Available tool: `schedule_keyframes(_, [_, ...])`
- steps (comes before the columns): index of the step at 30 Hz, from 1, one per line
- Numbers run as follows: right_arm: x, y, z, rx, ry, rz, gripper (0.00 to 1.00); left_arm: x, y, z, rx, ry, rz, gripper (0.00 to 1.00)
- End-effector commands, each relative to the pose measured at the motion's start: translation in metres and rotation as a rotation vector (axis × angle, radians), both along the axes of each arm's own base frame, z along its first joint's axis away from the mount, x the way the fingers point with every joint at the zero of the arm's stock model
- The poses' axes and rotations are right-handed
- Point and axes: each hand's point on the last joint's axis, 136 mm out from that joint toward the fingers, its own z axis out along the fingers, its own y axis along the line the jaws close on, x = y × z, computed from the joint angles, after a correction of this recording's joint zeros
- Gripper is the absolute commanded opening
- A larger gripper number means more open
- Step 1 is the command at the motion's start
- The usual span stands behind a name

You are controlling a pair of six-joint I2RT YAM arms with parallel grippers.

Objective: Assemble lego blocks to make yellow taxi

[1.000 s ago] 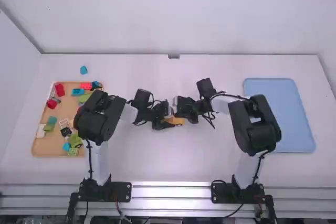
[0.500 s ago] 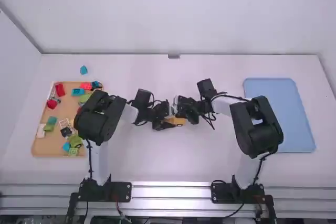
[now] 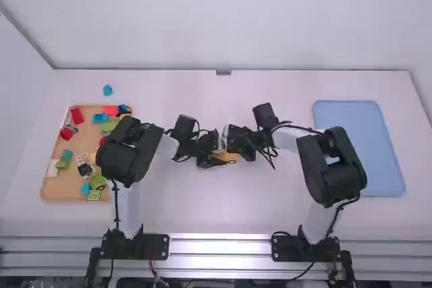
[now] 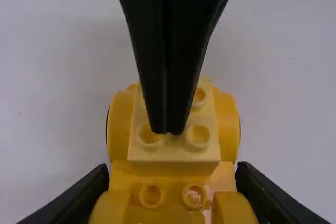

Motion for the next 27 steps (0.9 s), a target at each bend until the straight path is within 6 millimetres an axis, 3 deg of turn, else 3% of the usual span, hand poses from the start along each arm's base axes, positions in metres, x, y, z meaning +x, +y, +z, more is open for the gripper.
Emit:
schedule_keyframes(1, [-0.019,-0.044,-0.063,-0.299,0.063,-0.059,0.00,-0.008,0.013,-0.019,0.058,0.068,0.046,0.55])
schedule_keyframes(7, [-0.006,-0.032,-0.052,-0.204,0.030,-0.059,0.00,-0.010,0.012,-0.020,0.062,0.076,0.044,0.55])
schedule_keyframes(11, [0.009,-0.006,-0.002,0.042,-0.006,0.002,0.08,-0.010,0.012,-0.020,0.064,0.073,0.044,0.55])
schedule_keyframes(13, [0.017,0.001,0.035,0.179,-0.053,0.035,0.12,-0.010,0.012,-0.020,0.064,0.065,0.037,0.55])
schedule_keyframes(20, [0.031,-0.013,0.107,0.307,-0.198,0.025,0.20,-0.009,0.013,-0.021,0.071,0.062,0.043,0.56])
schedule_keyframes(22, [0.031,-0.019,0.114,0.297,-0.207,0.009,0.38,-0.007,0.015,-0.024,0.090,0.057,0.055,0.56])
schedule_keyframes(23, [0.031,-0.025,0.115,0.275,-0.209,-0.011,0.95,-0.005,0.017,-0.026,0.109,0.050,0.068,0.57])
schedule_keyframes(27, [0.038,-0.041,0.111,0.198,-0.136,-0.149,0.98,-0.002,0.020,-0.029,0.128,0.042,0.080,0.61])
